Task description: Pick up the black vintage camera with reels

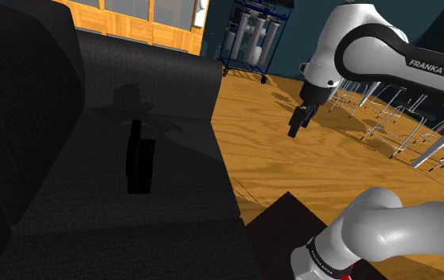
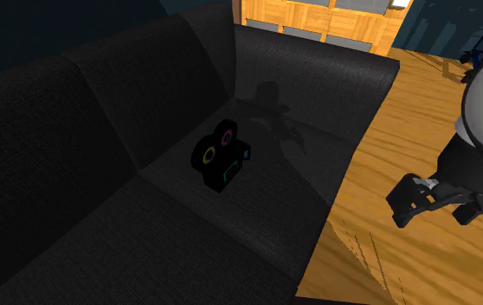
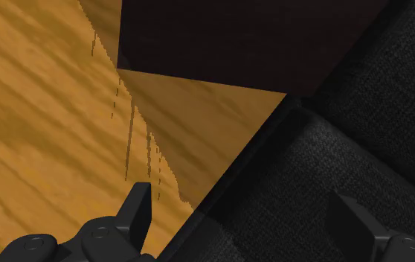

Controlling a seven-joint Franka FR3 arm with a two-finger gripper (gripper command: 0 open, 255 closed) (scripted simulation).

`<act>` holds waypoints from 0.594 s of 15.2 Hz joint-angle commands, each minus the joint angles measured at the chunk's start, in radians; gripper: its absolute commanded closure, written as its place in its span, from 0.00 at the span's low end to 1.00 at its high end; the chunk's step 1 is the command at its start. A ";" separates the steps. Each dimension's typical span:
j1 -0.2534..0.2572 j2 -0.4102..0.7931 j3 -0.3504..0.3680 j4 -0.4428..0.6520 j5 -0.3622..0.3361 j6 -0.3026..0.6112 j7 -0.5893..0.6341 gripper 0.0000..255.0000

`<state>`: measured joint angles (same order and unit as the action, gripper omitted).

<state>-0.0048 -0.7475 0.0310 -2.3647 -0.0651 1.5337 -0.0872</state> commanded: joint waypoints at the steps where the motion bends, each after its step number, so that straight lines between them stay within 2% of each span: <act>1: 0.000 0.000 0.000 0.000 0.000 0.000 0.000 0.00; 9: 0.034 0.071 0.174 -0.007 0.146 0.101 0.277 0.00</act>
<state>0.0258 -0.6936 0.1819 -2.3757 0.0625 1.6177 0.1507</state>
